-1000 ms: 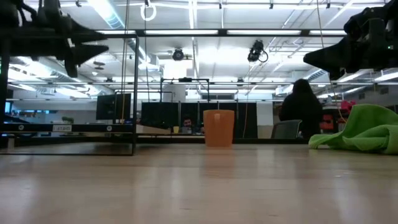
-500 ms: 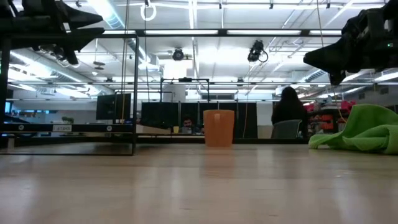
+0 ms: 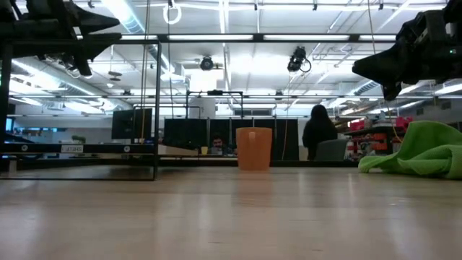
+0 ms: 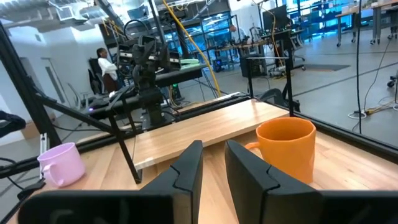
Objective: Stack small to large cups/mugs on shelf
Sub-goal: Put the pink mug on the shelf
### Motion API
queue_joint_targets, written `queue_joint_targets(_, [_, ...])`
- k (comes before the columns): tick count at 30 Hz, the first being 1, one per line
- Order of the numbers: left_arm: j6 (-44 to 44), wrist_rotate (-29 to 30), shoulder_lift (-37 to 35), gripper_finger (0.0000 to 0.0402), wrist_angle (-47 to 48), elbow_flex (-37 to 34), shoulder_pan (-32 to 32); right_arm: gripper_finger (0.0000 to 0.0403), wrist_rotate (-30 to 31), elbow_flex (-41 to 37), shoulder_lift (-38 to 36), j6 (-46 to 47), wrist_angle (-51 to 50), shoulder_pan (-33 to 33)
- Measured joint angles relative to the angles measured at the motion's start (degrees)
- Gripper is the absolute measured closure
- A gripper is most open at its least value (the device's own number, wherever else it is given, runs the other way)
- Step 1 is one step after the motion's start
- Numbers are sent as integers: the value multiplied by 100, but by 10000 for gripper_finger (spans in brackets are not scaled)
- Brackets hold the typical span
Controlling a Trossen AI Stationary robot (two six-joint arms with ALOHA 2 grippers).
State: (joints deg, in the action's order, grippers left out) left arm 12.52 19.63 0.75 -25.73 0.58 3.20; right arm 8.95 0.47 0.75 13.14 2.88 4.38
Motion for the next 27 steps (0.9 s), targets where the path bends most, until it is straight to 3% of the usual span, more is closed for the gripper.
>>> queue_joint_targets(4, [-550, -1093, 1, 239, -114, 250, -3, 326, 0, 2, 0, -6, 0, -1])
queue_joint_targets(7, [-633, -1452, -2, 239, 45, 670, -4, 326, 0, 2, 0, -16, 0, -1])
queue_joint_targets(14, [-870, -1497, 191, 239, 2039, 2070, -2, 326, 0, 0, 0, -24, -3, -1])
queue_joint_targets(27, [-106, -1542, 1818, 239, 4843, 4473, -6, 326, 0, 2, 0, -21, -11, 1])
